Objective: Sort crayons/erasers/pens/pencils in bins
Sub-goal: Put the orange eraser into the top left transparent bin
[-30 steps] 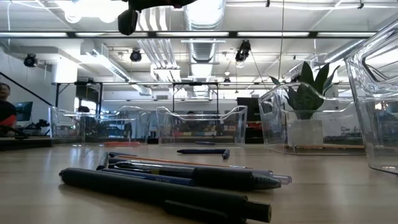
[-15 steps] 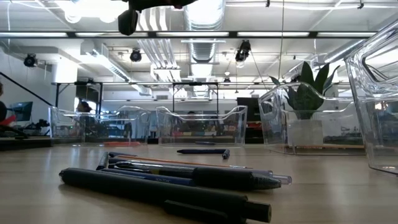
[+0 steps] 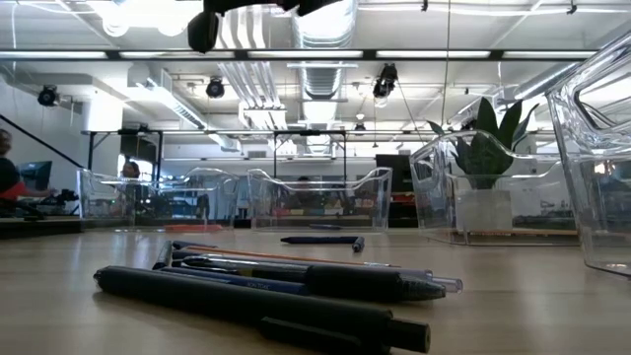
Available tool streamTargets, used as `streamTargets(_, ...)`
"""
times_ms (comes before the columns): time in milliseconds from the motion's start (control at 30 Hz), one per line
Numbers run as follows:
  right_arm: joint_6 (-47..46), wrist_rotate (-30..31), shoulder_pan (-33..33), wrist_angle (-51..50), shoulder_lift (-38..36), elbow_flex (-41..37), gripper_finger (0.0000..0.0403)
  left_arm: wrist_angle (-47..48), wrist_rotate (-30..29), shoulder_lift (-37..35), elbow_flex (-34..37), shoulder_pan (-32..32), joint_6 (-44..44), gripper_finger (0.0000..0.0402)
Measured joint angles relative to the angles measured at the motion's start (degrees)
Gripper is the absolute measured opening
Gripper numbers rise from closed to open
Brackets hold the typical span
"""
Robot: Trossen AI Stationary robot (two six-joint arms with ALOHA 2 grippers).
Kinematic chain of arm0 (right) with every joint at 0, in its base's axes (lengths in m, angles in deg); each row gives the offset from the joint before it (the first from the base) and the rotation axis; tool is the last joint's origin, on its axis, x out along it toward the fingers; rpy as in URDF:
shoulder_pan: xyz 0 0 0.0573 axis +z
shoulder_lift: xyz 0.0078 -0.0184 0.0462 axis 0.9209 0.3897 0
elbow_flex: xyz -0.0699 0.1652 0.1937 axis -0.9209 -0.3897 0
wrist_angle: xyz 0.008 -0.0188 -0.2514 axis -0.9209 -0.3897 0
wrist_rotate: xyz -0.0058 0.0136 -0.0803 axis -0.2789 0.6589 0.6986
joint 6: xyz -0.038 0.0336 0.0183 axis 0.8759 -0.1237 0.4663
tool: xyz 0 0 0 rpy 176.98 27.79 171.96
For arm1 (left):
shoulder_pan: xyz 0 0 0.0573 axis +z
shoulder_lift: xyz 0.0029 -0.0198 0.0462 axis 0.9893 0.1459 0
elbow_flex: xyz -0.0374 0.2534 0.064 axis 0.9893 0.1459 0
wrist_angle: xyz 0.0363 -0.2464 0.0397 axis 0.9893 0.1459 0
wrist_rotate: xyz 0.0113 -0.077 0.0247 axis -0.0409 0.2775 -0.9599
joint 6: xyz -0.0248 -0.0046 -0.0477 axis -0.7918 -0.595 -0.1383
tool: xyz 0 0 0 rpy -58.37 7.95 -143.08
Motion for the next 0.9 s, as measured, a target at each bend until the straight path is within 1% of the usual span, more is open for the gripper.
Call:
streamTargets(133,-5.6,0.0,0.0,-10.0,-2.8,1.9,0.0208,0.3,0.0,0.0,0.0,1.5,1.5,0.0006)
streamTargets(233,-9.9,0.2,0.0,-18.3,-5.0,3.1,0.0215,2.0,-0.4,0.0,0.0,4.8,4.0,0.0006)
streamTargets(300,-13.0,0.3,0.0,-23.0,-6.6,3.2,0.0215,5.0,-0.5,-0.4,0.0,8.0,4.7,0.0006)
streamTargets(367,-16.5,0.4,0.0,-27.2,-8.1,3.1,0.0213,10.6,-0.6,-1.1,0.0,11.9,4.9,0.0006)
streamTargets(500,-24.5,0.4,0.0,-35.3,-10.1,2.8,0.0210,26.9,-1.1,-1.9,0.0,20.4,4.4,0.0007)
streamTargets(567,-27.9,0.5,0.0,-38.0,-10.6,2.6,0.0210,34.2,-1.3,-2.0,0.0,23.6,4.3,0.0007)
streamTargets(667,-30.5,0.5,0.0,-40.2,-10.7,1.9,0.0210,43.6,-2.9,-1.8,0.1,26.5,4.4,0.0008)
streamTargets(767,-30.5,0.7,0.0,-40.8,-10.2,1.1,0.0210,49.5,-5.6,-1.8,0.1,28.1,4.4,0.0008)
streamTargets(900,-30.6,0.9,0.0,-40.7,-9.1,0.6,0.0210,56.6,-6.2,-1.3,0.1,29.3,4.3,0.0009)
